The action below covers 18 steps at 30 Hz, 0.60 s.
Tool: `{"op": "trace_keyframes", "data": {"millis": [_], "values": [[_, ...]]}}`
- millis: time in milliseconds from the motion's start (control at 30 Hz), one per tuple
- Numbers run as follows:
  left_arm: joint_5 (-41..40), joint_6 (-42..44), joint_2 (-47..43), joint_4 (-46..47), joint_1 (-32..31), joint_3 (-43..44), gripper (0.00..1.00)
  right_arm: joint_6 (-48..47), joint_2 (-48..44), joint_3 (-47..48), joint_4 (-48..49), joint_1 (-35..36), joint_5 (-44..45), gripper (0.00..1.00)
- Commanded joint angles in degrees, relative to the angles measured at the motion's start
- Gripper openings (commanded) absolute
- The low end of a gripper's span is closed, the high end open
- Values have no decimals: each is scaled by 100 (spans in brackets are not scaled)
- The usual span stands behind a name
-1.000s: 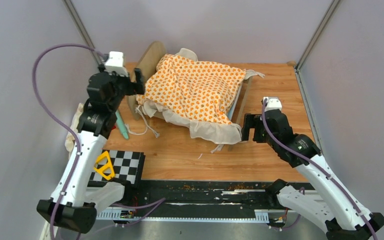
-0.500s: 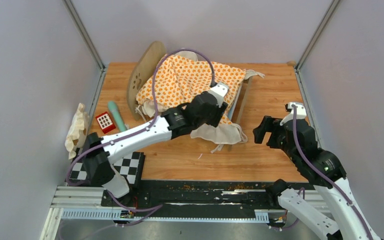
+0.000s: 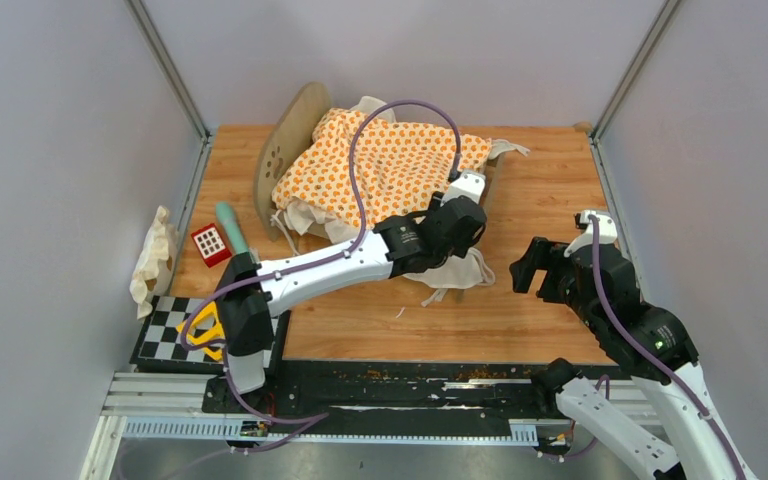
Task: Set up the pet bed
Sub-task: Adjust the bed frame at the center of the board.
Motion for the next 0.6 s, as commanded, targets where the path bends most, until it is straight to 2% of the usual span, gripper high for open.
{"op": "trace_keyframes", "data": {"millis": [0, 133, 300, 400, 567], "values": [[-576, -356, 318, -414, 11, 436, 58, 69, -64, 63, 41, -19, -43, 85], [-597, -434, 517, -480, 61, 500, 69, 80, -101, -9, 54, -19, -89, 85], [-446, -518, 777, -469, 170, 568, 73, 161, -199, -162, 110, -23, -160, 85], [-357, -572, 864, -420, 256, 516, 62, 187, -292, -213, 140, -21, -157, 85], [-168, -533, 752, -185, 344, 342, 18, 135, -283, -260, 214, -23, -137, 84]]}}
